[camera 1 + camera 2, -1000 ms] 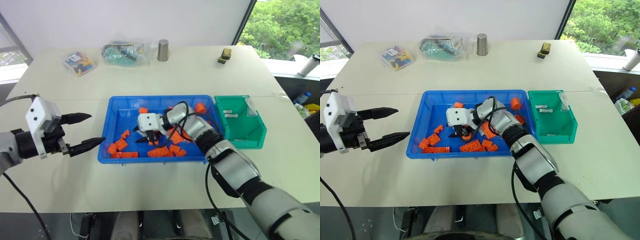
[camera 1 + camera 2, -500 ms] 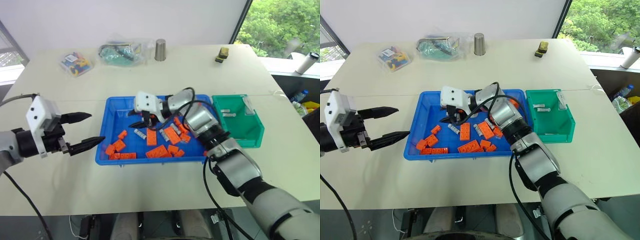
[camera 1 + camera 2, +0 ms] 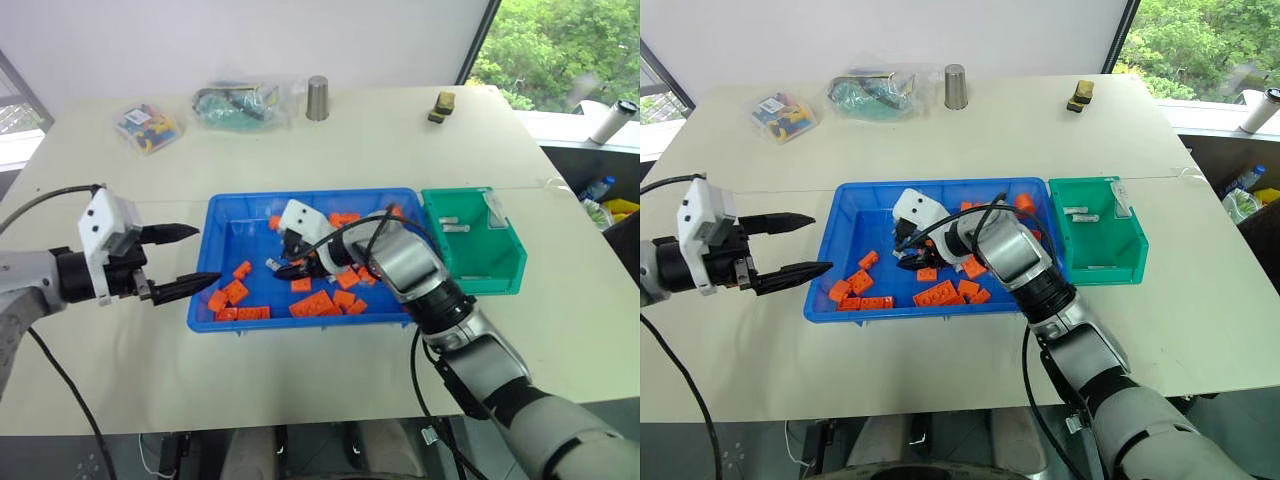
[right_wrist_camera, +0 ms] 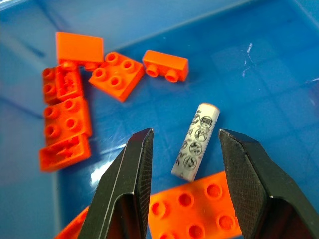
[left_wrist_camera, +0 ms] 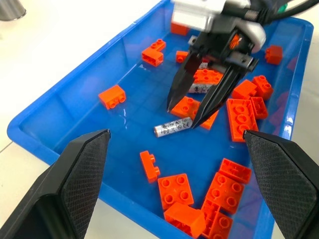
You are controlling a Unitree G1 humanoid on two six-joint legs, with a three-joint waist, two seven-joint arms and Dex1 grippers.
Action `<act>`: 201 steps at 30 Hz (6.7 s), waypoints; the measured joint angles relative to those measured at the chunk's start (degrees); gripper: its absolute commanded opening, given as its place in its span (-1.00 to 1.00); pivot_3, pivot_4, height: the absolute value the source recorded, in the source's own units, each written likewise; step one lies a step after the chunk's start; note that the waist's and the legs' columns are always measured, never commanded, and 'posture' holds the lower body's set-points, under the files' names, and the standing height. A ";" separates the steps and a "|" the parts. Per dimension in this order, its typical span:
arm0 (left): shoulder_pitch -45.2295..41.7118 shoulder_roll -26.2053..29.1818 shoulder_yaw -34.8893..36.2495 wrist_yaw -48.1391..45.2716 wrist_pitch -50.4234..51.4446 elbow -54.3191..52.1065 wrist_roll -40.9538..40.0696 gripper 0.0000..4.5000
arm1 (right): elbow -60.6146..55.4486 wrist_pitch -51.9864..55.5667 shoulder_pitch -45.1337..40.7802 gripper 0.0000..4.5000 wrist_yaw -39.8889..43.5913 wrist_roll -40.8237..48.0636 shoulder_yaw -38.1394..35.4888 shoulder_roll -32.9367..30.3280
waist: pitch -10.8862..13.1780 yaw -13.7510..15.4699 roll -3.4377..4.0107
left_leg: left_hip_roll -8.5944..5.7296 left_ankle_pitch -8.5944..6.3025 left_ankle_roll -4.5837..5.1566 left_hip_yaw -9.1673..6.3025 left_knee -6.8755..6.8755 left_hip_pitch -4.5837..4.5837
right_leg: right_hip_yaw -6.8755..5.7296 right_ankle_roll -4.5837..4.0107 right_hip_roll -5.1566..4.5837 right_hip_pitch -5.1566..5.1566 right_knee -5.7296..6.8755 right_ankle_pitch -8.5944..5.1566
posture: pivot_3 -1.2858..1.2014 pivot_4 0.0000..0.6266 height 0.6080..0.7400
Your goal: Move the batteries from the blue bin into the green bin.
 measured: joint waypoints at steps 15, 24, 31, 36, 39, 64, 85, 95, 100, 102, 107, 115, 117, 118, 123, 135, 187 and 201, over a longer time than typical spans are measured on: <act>-0.46 -0.05 -0.15 -0.76 -0.10 0.03 0.42 1.00 | 10.20 -9.30 -2.41 -0.97 -2.09 -0.49 3.95 1.00 | -0.04 0.01 -0.09 | 0.09 0.01 0.02 -0.01 0.08 0.02 | -0.09 0.02 0.24 0.07 0.05 0.01 | 0.03 -0.52 0.99; 0.28 -0.24 -0.82 -1.76 -0.07 -2.20 -0.86 1.00 | 1.97 1.51 -3.30 -0.97 -0.41 7.36 -4.43 -2.34 | 0.01 0.61 -0.13 | 0.10 0.01 0.02 -0.04 0.13 -0.03 | -0.12 0.02 0.22 0.06 0.06 0.01 | 0.03 -0.52 0.99; -7.52 -4.03 -7.17 -1.66 -0.35 -1.09 -0.77 1.00 | -7.59 13.07 -3.81 -0.97 -5.72 14.39 -27.56 -17.01 | -0.06 2.62 -0.25 | 0.07 0.00 0.03 -0.19 0.24 0.04 | -0.37 0.01 0.13 0.34 -0.09 0.00 | 0.03 -0.52 0.99; -12.74 -7.68 -11.45 -0.84 -0.46 1.77 -0.30 1.00 | -11.55 20.01 6.48 -0.97 -8.84 16.55 -35.44 -27.13 | -0.03 2.94 -0.20 | 0.10 0.00 0.06 -0.14 0.23 0.01 | -0.32 0.01 0.23 0.29 -0.08 0.00 | 0.03 -0.52 0.99; -15.95 -9.06 -13.87 -1.33 -1.64 3.27 0.81 1.00 | -13.38 20.40 12.50 -0.97 -9.96 17.10 -38.80 -33.16 | -0.02 2.93 -0.19 | 0.16 0.00 0.07 -0.12 0.30 0.02 | -0.25 0.01 0.51 0.30 -0.07 0.00 | 0.03 -0.52 0.99; -21.41 -12.37 -18.33 -2.93 -2.20 5.56 3.53 1.00 | -7.92 -2.98 -3.04 0.49 7.96 20.83 -10.71 -32.35 | 0.06 2.93 -0.05 | 0.35 -0.15 0.31 -0.03 0.85 -0.05 | 0.02 0.08 0.86 0.36 0.03 0.03 | 0.03 -0.52 0.99; -15.08 -10.11 -14.58 1.18 0.41 -0.98 1.49 1.00 | 21.83 -48.83 -9.59 0.99 23.52 -3.12 8.91 -20.35 | 0.08 2.83 -0.09 | 0.34 -0.16 0.31 -0.06 0.95 -0.04 | -0.04 0.11 0.79 0.39 0.08 0.05 | 0.03 -0.52 0.99; -15.07 -10.08 -14.50 2.03 0.44 -1.17 0.87 1.00 | 28.51 -56.96 -9.86 0.99 25.24 -6.89 8.46 -17.57 | 0.07 2.89 -0.09 | 0.33 -0.16 0.31 -0.07 0.95 0.03 | -0.04 0.11 0.76 0.47 0.08 0.05 | 0.03 -0.52 0.99; -15.08 -10.02 -14.50 2.37 0.43 -1.17 0.80 1.00 | 29.79 -56.57 -9.74 0.12 25.33 -7.23 7.43 -16.57 | 0.07 2.85 -0.10 | 0.34 -0.16 0.30 -0.07 0.96 0.05 | -0.04 0.11 0.76 0.50 0.09 0.05 | 0.03 -0.52 0.99; -15.11 -10.02 -14.50 2.41 0.43 -1.16 0.80 1.00 | 29.27 -55.83 -9.24 0.00 25.42 -7.18 6.75 -16.54 | 0.07 2.90 -0.10 | 0.34 -0.16 0.30 -0.08 0.96 0.05 | -0.04 0.11 0.75 0.50 0.09 0.05 | 0.03 -0.52 0.99; -15.77 -10.01 -14.66 2.15 0.41 -0.79 0.81 1.00 | 21.25 -48.92 -4.81 0.00 25.51 -5.73 3.78 -17.35 | 0.07 3.03 -0.09 | 0.33 -0.16 0.30 -0.10 0.96 0.02 | -0.05 0.11 0.74 0.48 0.11 0.05 | 0.03 -0.52 0.99; -17.50 -11.18 -16.03 1.53 -0.23 1.69 1.52 1.00 | -3.97 -15.82 -2.06 0.00 13.31 4.24 -16.77 -23.19 | 0.06 3.42 -0.11 | 0.31 -0.16 0.30 -0.15 0.96 -0.01 | -0.13 0.10 0.66 0.49 0.07 0.05 | 0.03 -0.52 0.99; -17.85 -11.52 -16.61 1.31 -0.42 2.42 1.87 1.00 | -8.79 -9.57 0.60 0.00 10.48 5.29 -21.56 -27.26 | 0.04 3.62 -0.15 | 0.28 -0.17 0.31 -0.18 0.96 -0.01 | -0.18 0.09 0.62 0.56 0.01 0.04 | 0.03 -0.52 0.99; -18.30 -11.72 -17.13 1.04 -0.70 2.91 2.07 1.00 | -10.42 -6.80 2.59 0.00 9.20 5.53 -23.56 -29.56 | 0.03 3.72 -0.16 | 0.25 -0.17 0.31 -0.18 0.95 -0.01 | -0.19 0.09 0.59 0.58 -0.03 0.04 | 0.03 -0.52 0.99; -20.65 -13.00 -18.76 -0.79 -2.41 6.10 3.21 1.00 | -15.27 2.58 16.01 0.00 5.04 6.69 -33.48 -40.63 | 0.05 3.93 -0.12 | 0.25 -0.21 0.38 -0.01 0.95 0.00 | -0.09 0.09 0.60 0.51 -0.03 0.04 | 0.03 -0.52 0.99; -22.95 -14.81 -20.92 -2.63 -4.16 8.33 5.45 1.00 | -18.52 3.36 20.16 0.98 -2.45 11.37 -34.42 -41.81 | 0.05 2.97 -0.09 | 0.28 -0.21 0.39 0.00 0.96 0.03 | 0.07 0.12 0.83 0.48 0.02 0.05 | 0.03 -0.52 0.99; -20.17 -12.68 -17.61 -0.10 -2.63 5.06 4.44 1.00 | -8.16 -6.15 6.97 -0.70 -2.04 8.64 -8.64 -25.48 | 0.06 2.42 -0.11 | 0.29 -0.21 0.40 0.04 1.01 0.00 | 0.06 0.13 0.83 0.41 0.10 0.07 | 0.03 -0.52 0.99; -19.00 -12.90 -17.87 0.63 -2.55 4.15 4.58 1.00 | 7.10 -11.86 -6.53 0.65 -7.83 6.27 0.18 -1.38 | 0.05 2.39 -0.13 | 0.24 -0.21 0.39 -0.06 1.01 -0.08 | -0.01 0.12 0.64 0.42 0.13 0.06 | 0.03 -0.52 0.99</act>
